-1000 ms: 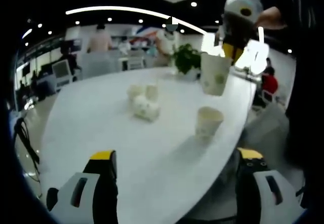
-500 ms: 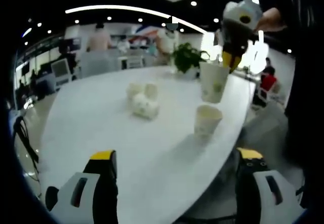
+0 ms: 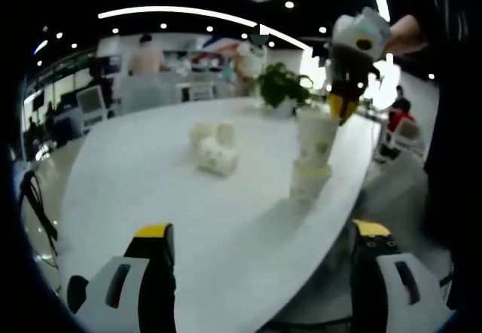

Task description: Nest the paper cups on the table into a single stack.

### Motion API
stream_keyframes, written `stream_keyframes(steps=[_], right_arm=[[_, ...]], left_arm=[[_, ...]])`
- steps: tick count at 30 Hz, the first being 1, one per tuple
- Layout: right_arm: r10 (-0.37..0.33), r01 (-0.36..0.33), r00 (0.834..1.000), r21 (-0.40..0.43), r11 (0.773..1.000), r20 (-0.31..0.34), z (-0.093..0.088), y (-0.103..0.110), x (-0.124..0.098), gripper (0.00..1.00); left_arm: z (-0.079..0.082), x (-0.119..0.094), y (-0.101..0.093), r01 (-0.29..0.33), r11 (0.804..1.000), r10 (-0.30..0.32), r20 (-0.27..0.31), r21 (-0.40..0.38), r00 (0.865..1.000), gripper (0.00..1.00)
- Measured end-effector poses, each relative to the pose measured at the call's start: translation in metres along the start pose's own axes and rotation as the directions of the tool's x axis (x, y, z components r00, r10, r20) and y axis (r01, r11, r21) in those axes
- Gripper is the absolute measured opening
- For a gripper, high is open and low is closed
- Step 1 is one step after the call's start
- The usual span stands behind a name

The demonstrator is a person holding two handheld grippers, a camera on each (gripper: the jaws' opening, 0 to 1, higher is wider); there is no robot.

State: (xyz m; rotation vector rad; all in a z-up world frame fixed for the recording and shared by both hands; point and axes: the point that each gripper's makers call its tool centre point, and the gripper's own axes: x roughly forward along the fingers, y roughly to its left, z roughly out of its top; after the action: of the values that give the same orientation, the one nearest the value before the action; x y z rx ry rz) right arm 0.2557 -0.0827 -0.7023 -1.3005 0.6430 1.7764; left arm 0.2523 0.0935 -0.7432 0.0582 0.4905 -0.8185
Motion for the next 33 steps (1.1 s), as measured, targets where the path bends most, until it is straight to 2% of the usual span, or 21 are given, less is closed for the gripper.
stream_keyframes(steps=[16, 33], right_arm=[[0.004, -0.004, 1.000, 0.049, 0.999, -0.002, -0.014, 0.006, 0.039, 0.00], [0.019, -0.019, 1.000, 0.108, 0.994, 0.003, -0.016, 0.012, 0.059, 0.00]], left_arm=[[-0.004, 0.000, 0.002, -0.007, 1.000, 0.007, -0.005, -0.010, 1.000, 0.96], [-0.005, -0.003, 0.004, -0.019, 1.000, 0.019, -0.006, -0.016, 1.000, 0.96]])
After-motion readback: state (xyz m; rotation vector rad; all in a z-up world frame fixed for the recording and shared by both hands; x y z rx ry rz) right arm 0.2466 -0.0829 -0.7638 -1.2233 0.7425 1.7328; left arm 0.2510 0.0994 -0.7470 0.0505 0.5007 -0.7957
